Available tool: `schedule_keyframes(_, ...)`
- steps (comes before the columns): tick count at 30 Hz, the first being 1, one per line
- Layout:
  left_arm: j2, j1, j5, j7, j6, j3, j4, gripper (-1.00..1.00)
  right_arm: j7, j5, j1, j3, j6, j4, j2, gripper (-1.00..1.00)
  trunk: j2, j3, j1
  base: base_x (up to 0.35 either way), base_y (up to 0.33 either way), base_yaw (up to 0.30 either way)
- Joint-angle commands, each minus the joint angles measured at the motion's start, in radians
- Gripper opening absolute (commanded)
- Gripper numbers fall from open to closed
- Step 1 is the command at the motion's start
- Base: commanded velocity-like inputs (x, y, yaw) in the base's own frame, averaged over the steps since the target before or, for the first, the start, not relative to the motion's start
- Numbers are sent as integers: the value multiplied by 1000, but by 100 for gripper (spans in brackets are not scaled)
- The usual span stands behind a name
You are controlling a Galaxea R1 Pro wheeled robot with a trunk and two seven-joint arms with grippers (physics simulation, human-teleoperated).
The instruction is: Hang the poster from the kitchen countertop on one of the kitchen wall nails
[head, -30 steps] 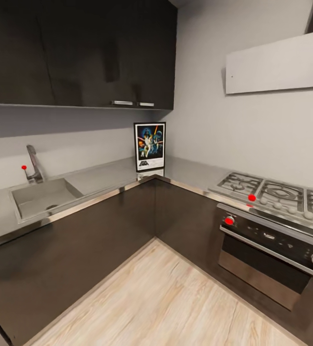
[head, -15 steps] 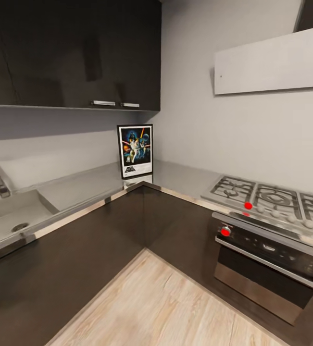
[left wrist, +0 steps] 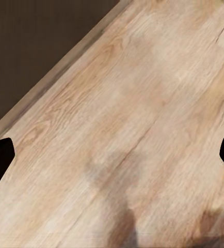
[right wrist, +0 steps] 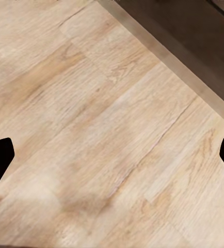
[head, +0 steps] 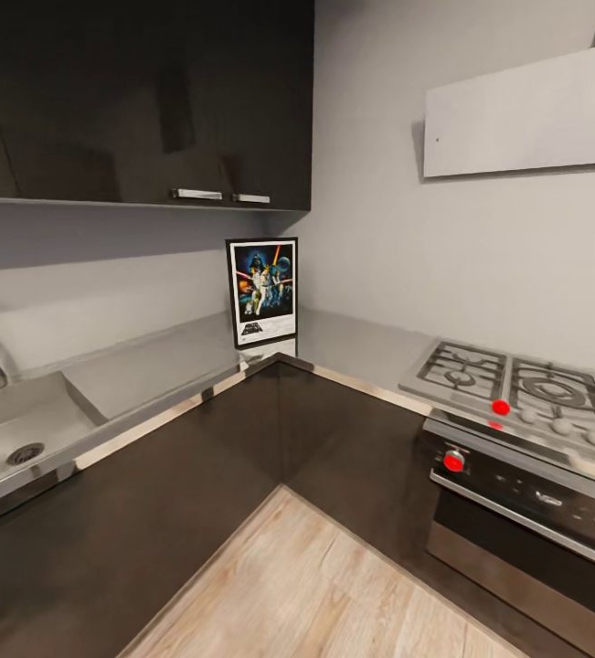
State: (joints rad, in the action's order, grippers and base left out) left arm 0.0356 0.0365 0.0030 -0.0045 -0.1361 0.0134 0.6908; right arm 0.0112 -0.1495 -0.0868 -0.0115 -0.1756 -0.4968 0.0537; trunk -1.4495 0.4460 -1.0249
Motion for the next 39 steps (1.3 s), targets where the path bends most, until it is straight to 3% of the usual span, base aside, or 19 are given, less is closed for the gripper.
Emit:
schedule_keyframes(1, -2, 0, 0, -25, -2, -3, 52, 100, 1, -7, -1, -1, -3, 1, 1, 100, 0, 1, 0, 15, 7, 0)
schedule_keyframes(3, -3, 0, -1, -104, 0, -7, 164, 100, 1, -7, -1, 0, -4, 1, 2, 100, 0, 1, 0, 10, 5, 0)
schedule_keyframes(4, -4, 0, -1, -250, 26, -10, 388, 100, 1, -7, -1, 1, -5, 1, 4, 100, 0, 1, 0, 2, 1, 0)
schedule_keyframes(5, -4, 0, -1, -259, 42, -10, 422, 100, 1, -7, -1, 1, -5, 1, 4, 100, 0, 1, 0, 1, 1, 0)
schedule_keyframes(7, -4, 0, 0, -282, 148, -10, 562, 100, 1, -8, -1, 1, -5, 1, 4, 100, 0, 1, 0, 0, 0, 0)
schedule_keyframes(9, -7, 0, 1, -289, 218, -10, 640, 100, 1, -8, -1, 1, -5, 1, 4, 100, 0, 1, 0, 0, 0, 0)
schedule_keyframes(10, -12, 0, 1, -292, 250, -10, 676, 100, 1, -8, -1, 1, -5, 1, 4, 100, 0, 1, 0, 0, 0, 0)
schedule_keyframes(11, -26, -1, 1, -299, 331, -10, 758, 100, 1, -8, -1, 1, -5, 1, 4, 100, 0, 1, 0, 0, 0, 0)
schedule_keyframes(12, -30, -6, 2, -301, 356, -10, 776, 100, 1, -8, -1, 0, -5, 1, 4, 100, 0, 1, 0, 0, 0, 0)
schedule_keyframes(14, -36, -22, 3, -304, 399, -10, 802, 100, 2, -8, -1, 0, -5, 1, 4, 100, 0, 1, 0, 0, 0, 0)
schedule_keyframes(18, -43, -127, 45, -307, 512, -10, 832, 100, 2, -9, -1, 0, -5, 7, 4, 100, 0, 1, 0, 0, 0, 0)
schedule_keyframes(22, -44, -321, 137, -305, 674, -10, 839, 100, 2, -9, -1, 1, -5, 21, 4, 100, 0, 1, 0, 0, 0, 0)
schedule_keyframes(25, -45, -424, 154, -301, 724, -10, 830, 100, 2, -9, -1, 1, -5, 23, 5, 100, 0, 1, 0, 0, 0, 0)
schedule_keyframes(26, -45, -525, 161, -298, 745, -10, 777, 100, 0, -8, -1, 1, -5, 24, 6, 100, 0, 1, 0, 0, 0, 0)
schedule_keyframes(29, -44, -613, 163, -296, 753, -10, 709, 100, -3, -10, -1, 1, -13, 24, 9, 100, 0, 1, 0, 0, 0, 0)
schedule_keyframes(30, -42, -653, 164, -295, 753, -8, 666, 100, -4, -11, -1, 1, -47, 25, 11, 100, 0, 1, 0, 0, 0, 0)
schedule_keyframes(35, -33, -689, 164, -296, 746, 6, 609, 100, -11, -6, 0, 1, -148, 33, 12, 100, 0, 1, 0, 0, 0, 0)
schedule_keyframes(39, -24, -694, 163, -296, 725, 33, 602, 100, -27, -2, 0, 2, -179, 37, 12, 100, 0, 1, 0, 0, 0, 0)
